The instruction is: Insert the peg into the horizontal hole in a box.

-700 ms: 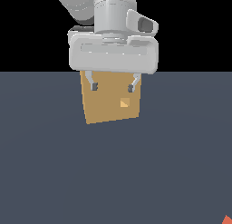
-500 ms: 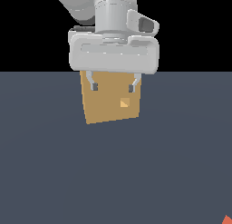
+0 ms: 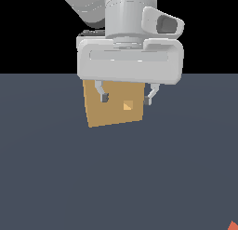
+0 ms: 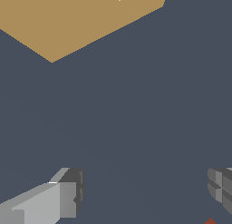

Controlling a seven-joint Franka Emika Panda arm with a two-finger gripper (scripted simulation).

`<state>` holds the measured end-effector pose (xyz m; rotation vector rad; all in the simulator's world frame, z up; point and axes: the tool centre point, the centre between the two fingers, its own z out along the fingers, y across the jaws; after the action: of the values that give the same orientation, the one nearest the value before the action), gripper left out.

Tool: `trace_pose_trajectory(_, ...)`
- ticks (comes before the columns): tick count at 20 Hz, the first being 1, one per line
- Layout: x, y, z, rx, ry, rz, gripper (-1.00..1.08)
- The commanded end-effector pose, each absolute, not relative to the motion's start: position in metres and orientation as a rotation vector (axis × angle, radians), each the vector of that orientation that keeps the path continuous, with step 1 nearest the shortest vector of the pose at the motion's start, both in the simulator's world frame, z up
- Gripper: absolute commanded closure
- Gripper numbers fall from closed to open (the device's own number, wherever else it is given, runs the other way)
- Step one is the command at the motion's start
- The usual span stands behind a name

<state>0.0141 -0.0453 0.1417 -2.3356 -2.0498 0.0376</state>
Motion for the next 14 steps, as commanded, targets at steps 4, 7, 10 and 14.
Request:
trace_pose_trajectory(4,0.033,-0.102,0.124,-2.523,-1.829,0.032,-0.92)
trace_pose_trajectory(7,0.039,-0.143,0.112,-2.639,-1.668,0.027,-0.92)
trace_pose_trajectory(10,0.041,-0.181,0.102,-2.739,-1.509,0.021,-0.92)
trace_pose_trajectory(14,0.036,-0.229,0.088,-2.85,-1.302,0.014,-0.92)
